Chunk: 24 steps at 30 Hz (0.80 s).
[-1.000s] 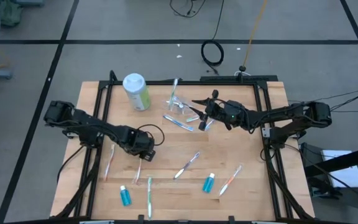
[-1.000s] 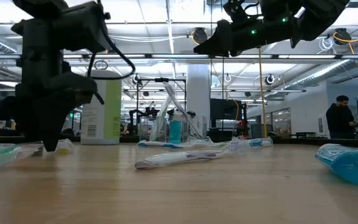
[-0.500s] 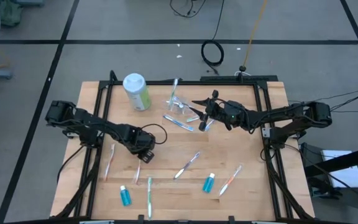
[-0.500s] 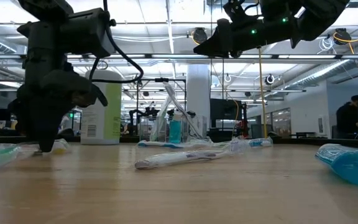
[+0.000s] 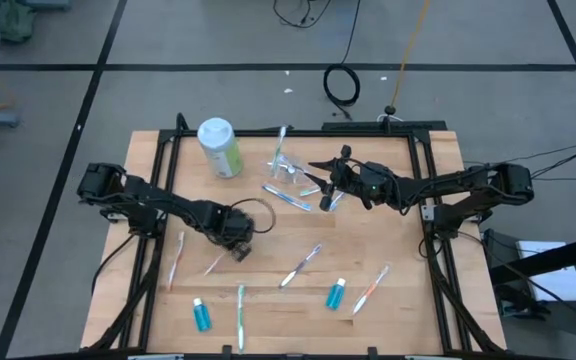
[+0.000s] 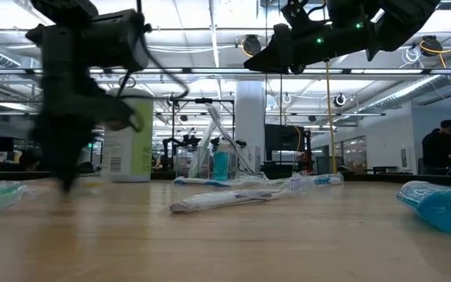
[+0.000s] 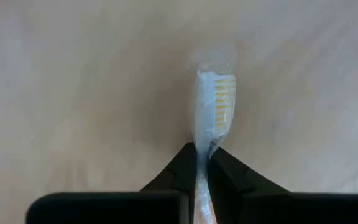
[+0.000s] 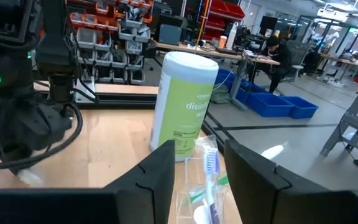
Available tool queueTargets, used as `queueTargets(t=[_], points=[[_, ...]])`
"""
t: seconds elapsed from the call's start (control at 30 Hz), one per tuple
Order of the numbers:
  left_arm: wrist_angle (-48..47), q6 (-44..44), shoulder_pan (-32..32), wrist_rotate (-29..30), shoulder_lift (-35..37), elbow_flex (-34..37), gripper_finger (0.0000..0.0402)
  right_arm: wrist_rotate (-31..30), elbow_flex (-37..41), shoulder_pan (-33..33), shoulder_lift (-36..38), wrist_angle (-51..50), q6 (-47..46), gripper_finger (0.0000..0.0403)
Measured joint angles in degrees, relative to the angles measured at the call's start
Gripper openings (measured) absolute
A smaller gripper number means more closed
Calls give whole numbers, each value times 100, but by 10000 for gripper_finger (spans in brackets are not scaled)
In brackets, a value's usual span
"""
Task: Pick & Place toothbrushing station
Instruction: Put the middle orange toothbrush into the transparent organizer
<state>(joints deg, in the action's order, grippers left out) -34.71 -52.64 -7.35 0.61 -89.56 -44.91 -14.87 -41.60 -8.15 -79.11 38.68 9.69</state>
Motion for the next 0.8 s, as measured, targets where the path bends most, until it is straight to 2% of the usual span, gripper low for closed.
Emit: queueTargets(t=[0.1,0.23,0.33,0.43,0.57,0.67,0.8], points=[[323,404,32,819,49,-493,43,7,0,1,0,-31,-3,130],[452,1167,218,1821,26,-1067,23,15,0,26,0,-105,-341,130],[895,1668,431,2996,50,-1477,8,26,0,115,0,-380,-634,130],[1174,2059,616,3961,51,-1714,19,42,0,246,0,-824,-668,130],[2288,3048,852,4136,64,-1831,36,15,1,417,0,-1233,-854,130],[2712,3652,1048,4314,49,-1832,26,13,2,551,0,-1265,-994,130],[2983,3899,1365,5029,57,-1831,8,12,2,747,-2,-1253,-1259,130]])
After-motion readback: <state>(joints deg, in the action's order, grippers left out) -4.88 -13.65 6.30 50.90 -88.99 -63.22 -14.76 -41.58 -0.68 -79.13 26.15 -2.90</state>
